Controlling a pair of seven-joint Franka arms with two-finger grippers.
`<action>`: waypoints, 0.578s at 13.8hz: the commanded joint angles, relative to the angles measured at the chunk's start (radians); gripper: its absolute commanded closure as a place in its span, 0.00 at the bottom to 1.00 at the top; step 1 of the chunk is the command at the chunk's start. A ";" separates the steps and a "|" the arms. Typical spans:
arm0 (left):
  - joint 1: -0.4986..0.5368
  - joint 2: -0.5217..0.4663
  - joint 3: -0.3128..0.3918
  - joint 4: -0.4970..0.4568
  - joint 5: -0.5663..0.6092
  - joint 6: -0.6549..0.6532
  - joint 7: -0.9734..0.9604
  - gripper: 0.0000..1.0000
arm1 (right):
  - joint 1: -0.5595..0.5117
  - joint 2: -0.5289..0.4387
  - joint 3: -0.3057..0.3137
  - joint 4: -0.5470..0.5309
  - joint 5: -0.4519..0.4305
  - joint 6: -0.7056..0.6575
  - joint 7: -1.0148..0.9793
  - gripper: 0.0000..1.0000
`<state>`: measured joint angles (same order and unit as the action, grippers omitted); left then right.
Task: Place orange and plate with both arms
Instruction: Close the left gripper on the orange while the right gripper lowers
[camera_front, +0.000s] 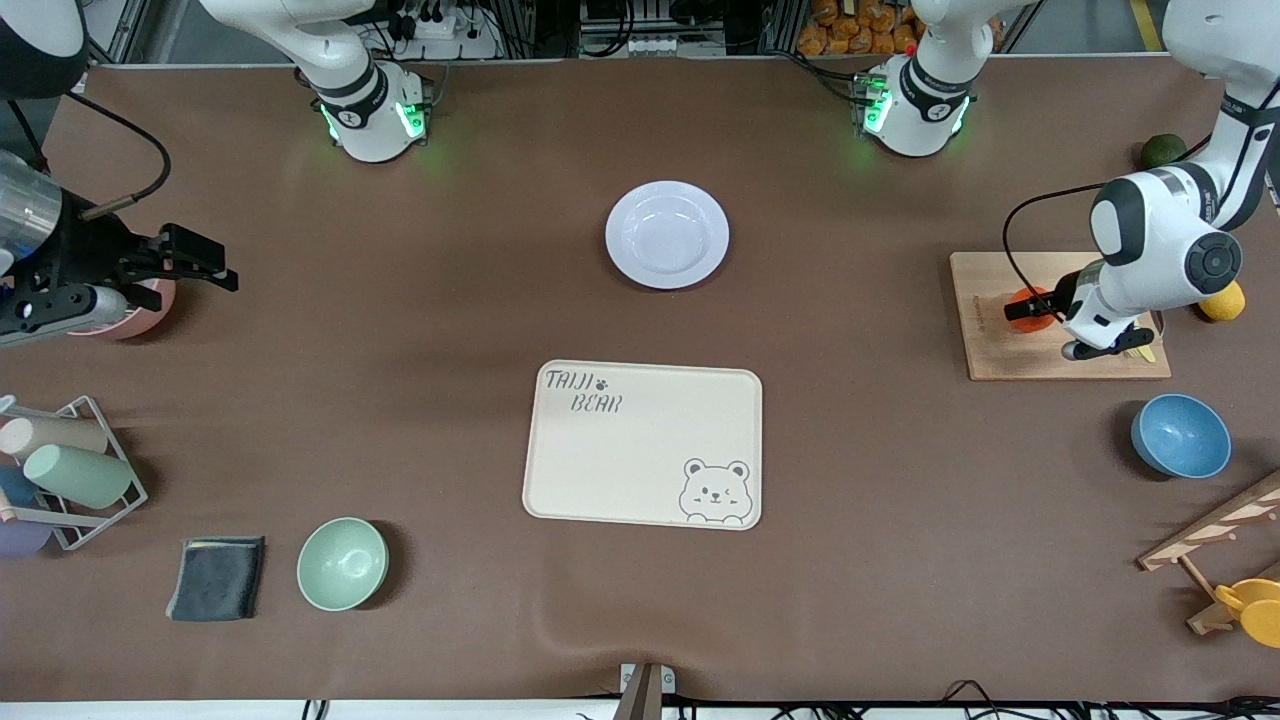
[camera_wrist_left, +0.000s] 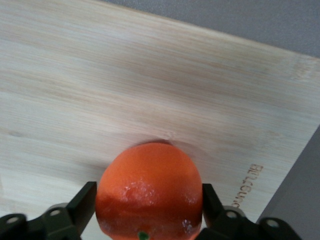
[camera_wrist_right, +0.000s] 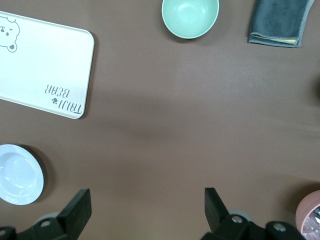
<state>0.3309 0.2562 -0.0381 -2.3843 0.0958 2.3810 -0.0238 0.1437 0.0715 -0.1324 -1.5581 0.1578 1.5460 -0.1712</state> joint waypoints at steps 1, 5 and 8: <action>0.011 -0.006 -0.005 -0.009 0.021 0.020 0.016 0.66 | -0.001 0.010 -0.001 0.010 0.011 0.002 -0.013 0.00; 0.002 -0.017 -0.020 -0.004 0.021 0.018 0.016 0.88 | -0.003 0.011 -0.001 0.010 0.014 0.002 -0.013 0.00; 0.003 -0.043 -0.072 -0.004 0.022 0.007 0.005 0.89 | -0.003 0.013 -0.001 0.010 0.017 0.002 -0.013 0.00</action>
<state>0.3290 0.2488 -0.0770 -2.3798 0.0965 2.3933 -0.0219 0.1437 0.0785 -0.1325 -1.5581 0.1579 1.5490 -0.1713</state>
